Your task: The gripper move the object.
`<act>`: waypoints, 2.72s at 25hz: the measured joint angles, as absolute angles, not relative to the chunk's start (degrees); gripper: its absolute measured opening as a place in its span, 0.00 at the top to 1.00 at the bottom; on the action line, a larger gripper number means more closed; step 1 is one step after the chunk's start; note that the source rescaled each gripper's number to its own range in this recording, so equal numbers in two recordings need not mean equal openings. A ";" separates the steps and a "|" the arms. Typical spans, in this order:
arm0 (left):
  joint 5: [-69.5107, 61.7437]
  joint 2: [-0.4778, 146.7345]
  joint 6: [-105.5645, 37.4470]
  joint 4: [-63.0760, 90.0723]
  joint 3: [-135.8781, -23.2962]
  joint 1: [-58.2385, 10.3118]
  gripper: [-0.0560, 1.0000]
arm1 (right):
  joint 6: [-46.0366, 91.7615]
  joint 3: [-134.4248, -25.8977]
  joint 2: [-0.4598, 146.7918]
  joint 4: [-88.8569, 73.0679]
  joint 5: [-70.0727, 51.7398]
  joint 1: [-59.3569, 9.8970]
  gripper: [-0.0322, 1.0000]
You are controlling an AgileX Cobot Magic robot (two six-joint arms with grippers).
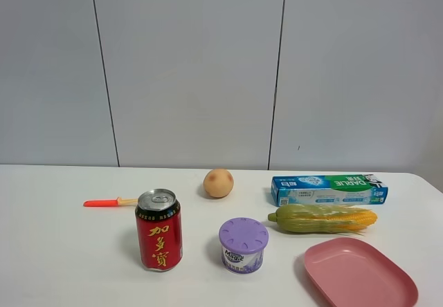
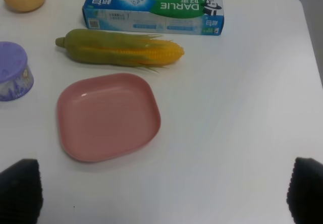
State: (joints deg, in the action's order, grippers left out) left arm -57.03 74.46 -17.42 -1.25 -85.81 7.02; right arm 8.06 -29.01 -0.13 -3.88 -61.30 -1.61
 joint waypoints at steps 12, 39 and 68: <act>-56.44 38.88 -11.07 4.14 -51.97 11.97 0.00 | 8.06 -29.01 -0.13 -3.88 -61.30 -1.61 0.00; -60.01 0.90 -3.67 7.65 -29.11 11.97 0.00 | 8.06 -29.01 -0.13 -3.88 -61.30 -1.61 0.00; -60.01 -0.20 -3.67 7.65 -29.11 11.97 0.00 | 8.06 -29.01 -0.13 -3.88 -61.30 -1.61 0.00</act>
State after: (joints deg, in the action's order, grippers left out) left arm -60.01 -0.20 -3.67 7.65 -29.11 11.97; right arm 8.06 -29.01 -0.13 -3.88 -61.30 -1.61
